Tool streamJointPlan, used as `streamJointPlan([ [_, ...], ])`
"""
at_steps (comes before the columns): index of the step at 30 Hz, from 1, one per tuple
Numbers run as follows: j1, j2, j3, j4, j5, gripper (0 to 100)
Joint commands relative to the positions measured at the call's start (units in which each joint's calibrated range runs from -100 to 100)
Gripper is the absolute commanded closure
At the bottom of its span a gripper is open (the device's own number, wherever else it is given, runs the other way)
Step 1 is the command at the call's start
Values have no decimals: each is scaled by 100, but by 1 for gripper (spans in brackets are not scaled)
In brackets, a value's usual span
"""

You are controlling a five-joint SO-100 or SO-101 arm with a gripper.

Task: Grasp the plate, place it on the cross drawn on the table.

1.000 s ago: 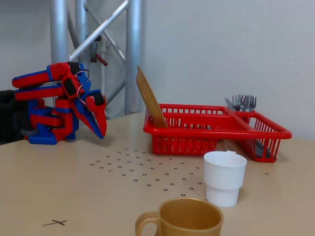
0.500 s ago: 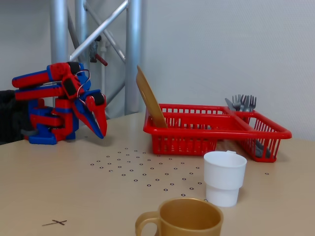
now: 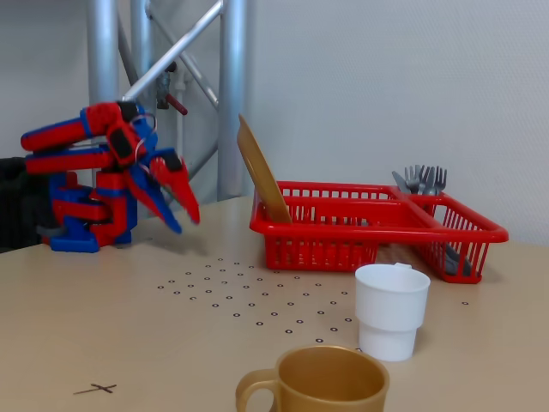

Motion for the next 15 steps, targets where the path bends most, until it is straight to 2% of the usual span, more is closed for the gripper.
streamJointPlan([
  [1,278,457,-965,12,195,85],
  [8,1190,1793,-2561,133,864,84],
  [15,1556,2748,-4229,672,1060,84],
])
